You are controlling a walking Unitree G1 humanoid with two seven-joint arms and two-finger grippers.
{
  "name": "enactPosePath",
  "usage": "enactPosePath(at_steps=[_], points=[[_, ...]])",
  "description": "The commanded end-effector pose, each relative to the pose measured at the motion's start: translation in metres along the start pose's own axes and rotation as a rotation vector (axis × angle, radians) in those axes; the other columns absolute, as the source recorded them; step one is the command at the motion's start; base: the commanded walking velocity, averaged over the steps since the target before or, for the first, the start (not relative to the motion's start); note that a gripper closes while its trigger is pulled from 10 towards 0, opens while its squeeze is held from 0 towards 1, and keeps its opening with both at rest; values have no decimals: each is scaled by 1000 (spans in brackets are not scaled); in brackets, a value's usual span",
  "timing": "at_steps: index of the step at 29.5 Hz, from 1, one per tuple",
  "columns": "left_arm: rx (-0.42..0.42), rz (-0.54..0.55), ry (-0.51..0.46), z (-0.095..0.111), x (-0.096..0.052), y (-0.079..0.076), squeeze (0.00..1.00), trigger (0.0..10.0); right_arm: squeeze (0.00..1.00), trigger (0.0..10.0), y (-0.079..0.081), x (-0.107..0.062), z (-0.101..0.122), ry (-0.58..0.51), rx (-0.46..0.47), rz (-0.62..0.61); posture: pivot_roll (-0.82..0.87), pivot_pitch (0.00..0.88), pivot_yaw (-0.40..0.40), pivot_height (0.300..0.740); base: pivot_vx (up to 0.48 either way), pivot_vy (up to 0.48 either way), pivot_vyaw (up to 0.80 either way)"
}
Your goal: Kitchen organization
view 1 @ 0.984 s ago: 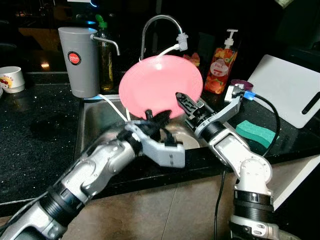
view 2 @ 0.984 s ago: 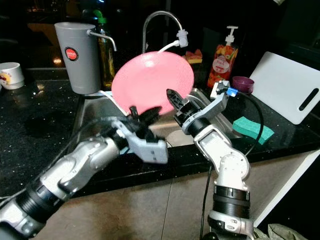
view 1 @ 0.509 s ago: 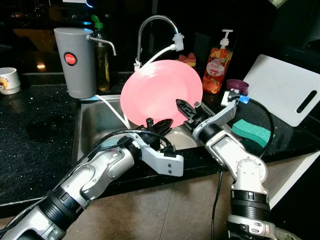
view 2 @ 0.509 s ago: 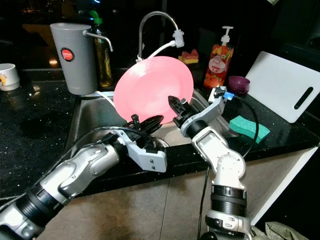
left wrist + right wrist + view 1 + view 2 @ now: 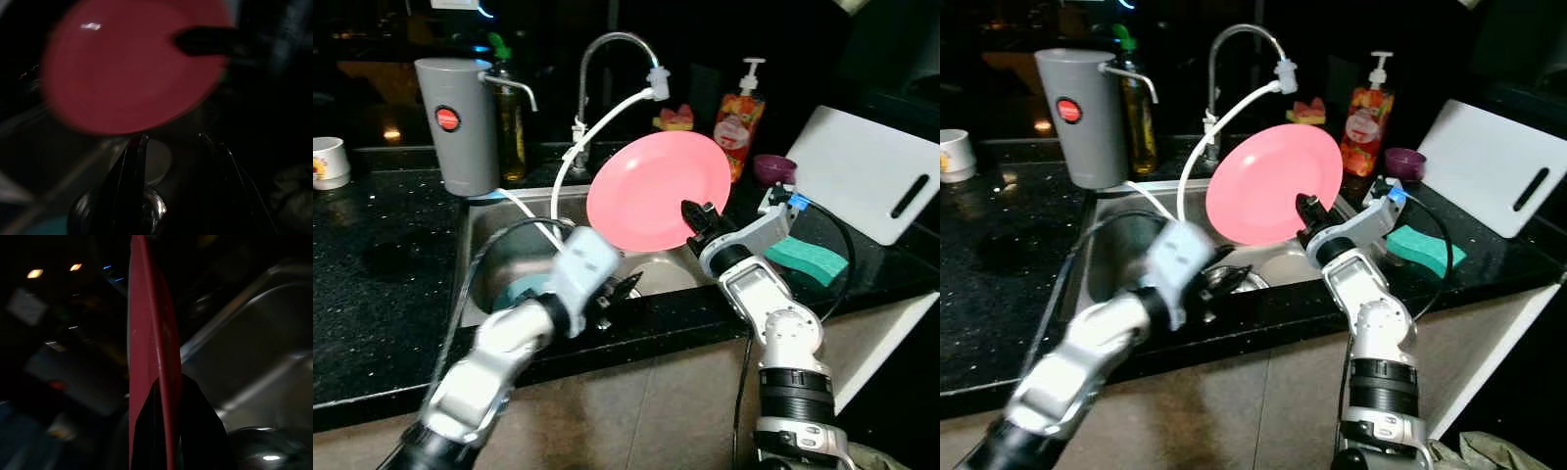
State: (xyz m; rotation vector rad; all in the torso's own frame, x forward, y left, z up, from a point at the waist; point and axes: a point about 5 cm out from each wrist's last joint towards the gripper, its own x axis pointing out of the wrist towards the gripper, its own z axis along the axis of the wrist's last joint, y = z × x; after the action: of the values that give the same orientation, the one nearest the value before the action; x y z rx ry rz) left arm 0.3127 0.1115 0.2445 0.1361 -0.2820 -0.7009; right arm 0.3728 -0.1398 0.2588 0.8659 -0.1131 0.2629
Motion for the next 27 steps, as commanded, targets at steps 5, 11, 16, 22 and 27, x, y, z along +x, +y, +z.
enactPosePath(at_steps=[5,11,16,22,27], points=[[-241,302,106,-17,-10,42,0,10000,0,10000,-3,3,-11,0,-111,-31,134,70,-75,740,0,0,0],[-524,507,133,-7,-13,74,0,10000,0,10000,16,19,-55,123,-336,57,156,72,-88,740,0,0,0],[-536,553,139,0,-16,81,0,10000,0,10000,25,24,-76,178,-348,107,167,74,-94,740,0,0,0],[-586,621,160,4,-21,88,0,10000,0,10000,23,30,-81,186,-484,88,192,69,-99,740,0,0,0],[-595,634,161,7,-24,90,0,10000,1000,10000,23,35,-78,135,-646,78,204,61,-104,740,0,0,0]])
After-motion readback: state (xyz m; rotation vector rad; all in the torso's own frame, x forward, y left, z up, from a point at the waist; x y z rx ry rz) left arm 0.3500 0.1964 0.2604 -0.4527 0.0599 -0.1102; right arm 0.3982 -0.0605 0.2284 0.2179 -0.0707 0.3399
